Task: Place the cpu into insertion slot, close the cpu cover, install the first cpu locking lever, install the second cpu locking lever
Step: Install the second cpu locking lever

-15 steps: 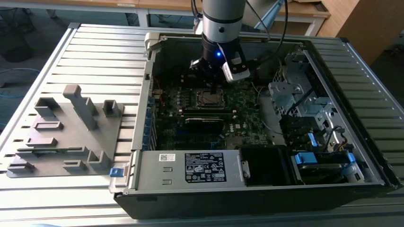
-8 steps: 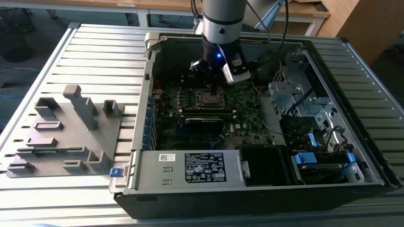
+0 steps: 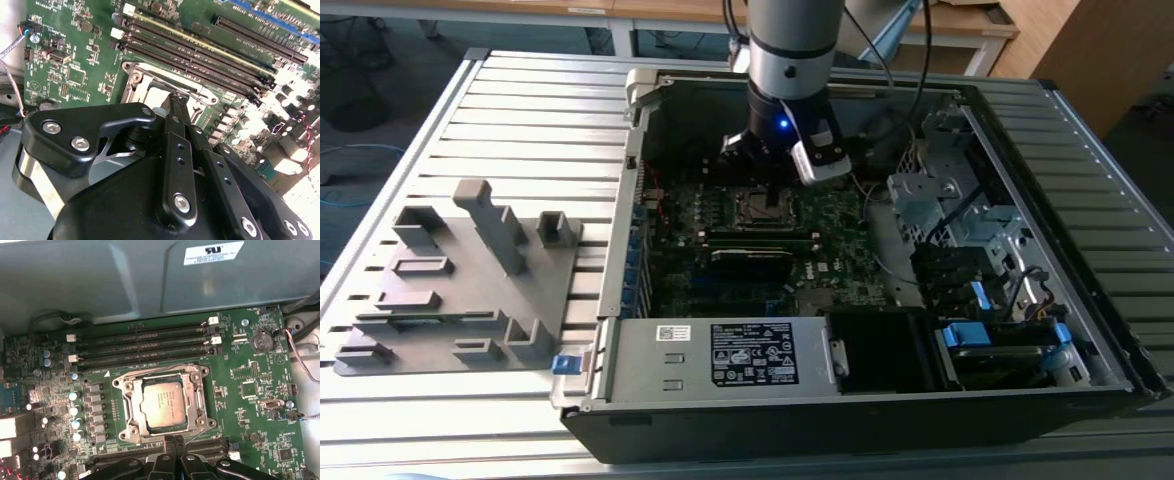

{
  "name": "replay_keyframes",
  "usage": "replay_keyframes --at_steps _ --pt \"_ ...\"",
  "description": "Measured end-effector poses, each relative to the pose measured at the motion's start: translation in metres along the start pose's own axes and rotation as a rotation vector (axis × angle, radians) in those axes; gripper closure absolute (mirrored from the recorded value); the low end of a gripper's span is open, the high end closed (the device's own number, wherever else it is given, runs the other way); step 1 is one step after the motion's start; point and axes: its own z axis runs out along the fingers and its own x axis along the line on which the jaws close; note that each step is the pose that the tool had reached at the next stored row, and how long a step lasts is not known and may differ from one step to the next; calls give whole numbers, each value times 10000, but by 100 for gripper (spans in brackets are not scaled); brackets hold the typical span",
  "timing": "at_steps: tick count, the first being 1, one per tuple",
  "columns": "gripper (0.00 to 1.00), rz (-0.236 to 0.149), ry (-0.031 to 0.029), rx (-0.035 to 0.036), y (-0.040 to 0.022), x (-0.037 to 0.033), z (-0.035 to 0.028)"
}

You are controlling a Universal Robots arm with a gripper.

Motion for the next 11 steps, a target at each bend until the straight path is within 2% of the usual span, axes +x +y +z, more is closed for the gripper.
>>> replay_keyframes --at_steps 8,11 --pt "89 1 -1 3 -81 -11 -3" --pt "89 -2 -10 5 -93 10 0"
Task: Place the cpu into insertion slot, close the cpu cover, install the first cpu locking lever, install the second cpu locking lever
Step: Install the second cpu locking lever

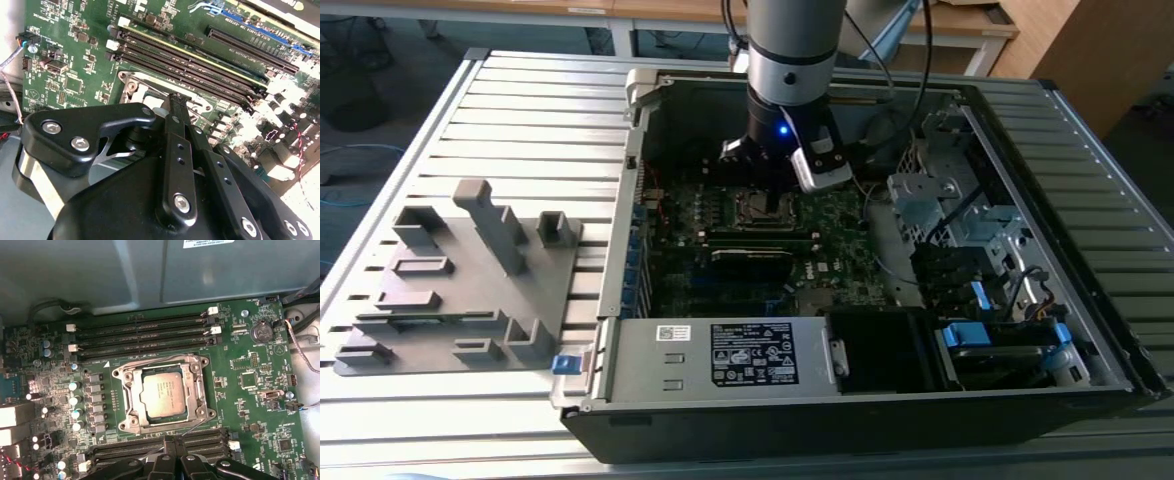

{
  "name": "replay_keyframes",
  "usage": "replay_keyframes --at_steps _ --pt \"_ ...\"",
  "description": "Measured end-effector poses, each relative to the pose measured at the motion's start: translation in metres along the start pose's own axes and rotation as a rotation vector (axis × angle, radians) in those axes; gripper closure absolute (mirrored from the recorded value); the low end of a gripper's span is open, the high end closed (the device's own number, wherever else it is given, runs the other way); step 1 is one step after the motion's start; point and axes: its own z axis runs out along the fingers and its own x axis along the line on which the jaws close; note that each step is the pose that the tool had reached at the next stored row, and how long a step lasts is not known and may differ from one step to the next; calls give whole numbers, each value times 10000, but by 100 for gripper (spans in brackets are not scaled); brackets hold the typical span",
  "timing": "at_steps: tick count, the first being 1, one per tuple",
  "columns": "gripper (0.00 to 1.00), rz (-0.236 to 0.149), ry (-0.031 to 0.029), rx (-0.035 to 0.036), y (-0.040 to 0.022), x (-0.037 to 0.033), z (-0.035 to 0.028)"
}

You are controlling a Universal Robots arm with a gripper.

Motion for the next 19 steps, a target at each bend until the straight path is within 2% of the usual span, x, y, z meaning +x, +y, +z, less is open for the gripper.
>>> replay_keyframes --at_steps 5,19 --pt "89 -6 -26 14 -20 46 2" --pt "89 -8 -27 19 -23 56 3"
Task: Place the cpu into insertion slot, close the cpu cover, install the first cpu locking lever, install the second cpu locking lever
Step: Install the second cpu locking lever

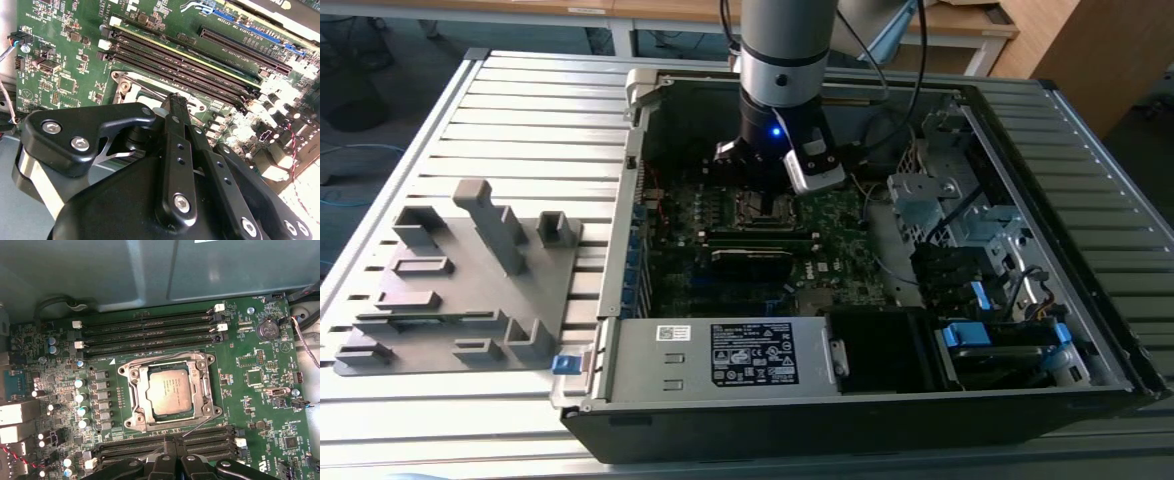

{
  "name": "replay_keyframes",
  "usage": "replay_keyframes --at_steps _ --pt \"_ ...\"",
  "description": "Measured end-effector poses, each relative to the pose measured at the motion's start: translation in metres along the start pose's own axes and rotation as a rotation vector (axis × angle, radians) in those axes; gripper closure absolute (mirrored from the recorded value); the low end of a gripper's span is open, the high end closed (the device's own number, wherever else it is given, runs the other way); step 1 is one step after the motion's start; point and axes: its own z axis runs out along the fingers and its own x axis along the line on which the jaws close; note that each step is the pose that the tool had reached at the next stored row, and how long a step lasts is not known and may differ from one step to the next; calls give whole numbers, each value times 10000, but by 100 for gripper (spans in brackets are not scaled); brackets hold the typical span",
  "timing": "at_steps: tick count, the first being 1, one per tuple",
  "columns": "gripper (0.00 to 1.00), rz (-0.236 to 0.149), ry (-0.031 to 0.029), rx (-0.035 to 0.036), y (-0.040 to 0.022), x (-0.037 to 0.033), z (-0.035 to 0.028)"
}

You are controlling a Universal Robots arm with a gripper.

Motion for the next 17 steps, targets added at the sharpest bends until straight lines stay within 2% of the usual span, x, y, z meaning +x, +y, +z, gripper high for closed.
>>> replay_keyframes --at_steps 17 --pt "89 0 0 1 -1 3 21"
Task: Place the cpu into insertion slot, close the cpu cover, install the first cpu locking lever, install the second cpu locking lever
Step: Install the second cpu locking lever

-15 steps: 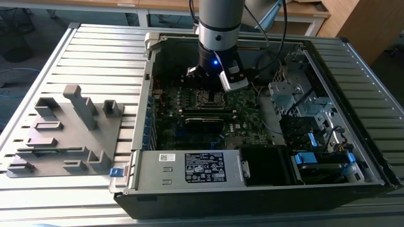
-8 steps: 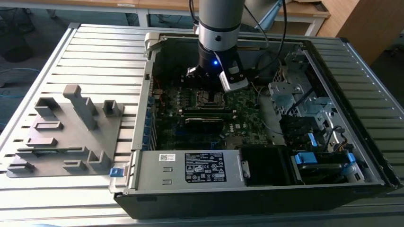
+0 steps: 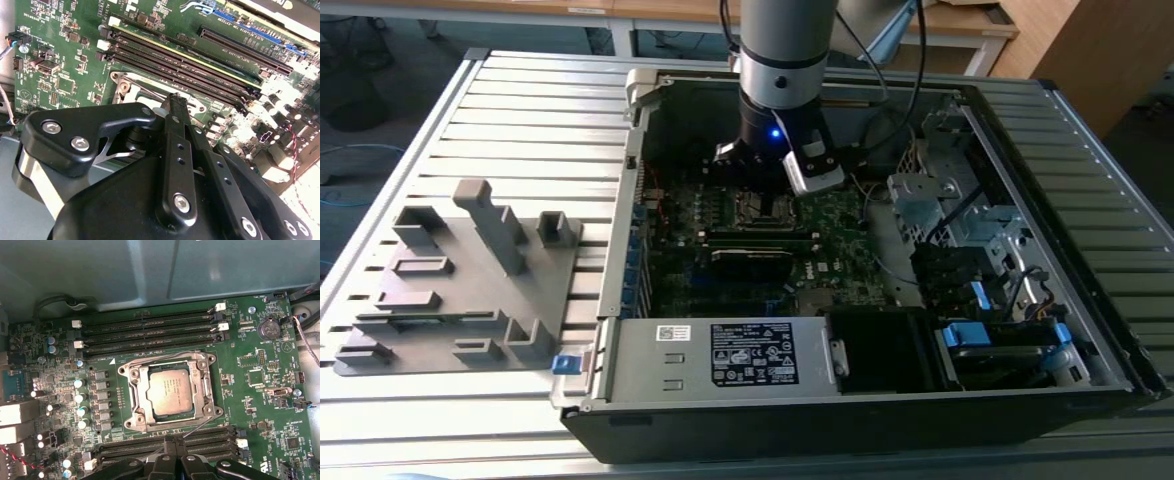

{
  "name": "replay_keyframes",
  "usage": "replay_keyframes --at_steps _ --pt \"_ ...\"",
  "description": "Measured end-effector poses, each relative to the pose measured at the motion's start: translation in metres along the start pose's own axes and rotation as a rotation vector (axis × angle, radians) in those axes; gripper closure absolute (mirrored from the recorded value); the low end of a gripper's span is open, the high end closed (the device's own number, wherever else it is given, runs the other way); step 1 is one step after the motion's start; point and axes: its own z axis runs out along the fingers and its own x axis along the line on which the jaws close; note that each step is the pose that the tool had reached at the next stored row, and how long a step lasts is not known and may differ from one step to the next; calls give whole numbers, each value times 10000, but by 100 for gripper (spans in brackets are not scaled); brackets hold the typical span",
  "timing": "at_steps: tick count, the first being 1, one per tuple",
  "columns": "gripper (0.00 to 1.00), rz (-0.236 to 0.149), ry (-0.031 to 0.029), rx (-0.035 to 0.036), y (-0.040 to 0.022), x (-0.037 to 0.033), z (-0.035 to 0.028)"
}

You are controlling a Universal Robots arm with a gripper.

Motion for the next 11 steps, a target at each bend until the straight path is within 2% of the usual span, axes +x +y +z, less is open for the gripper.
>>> replay_keyframes --at_steps 5,11 --pt "89 2 -2 -4 -1 5 6" --pt "89 -1 0 0 -10 58 24"
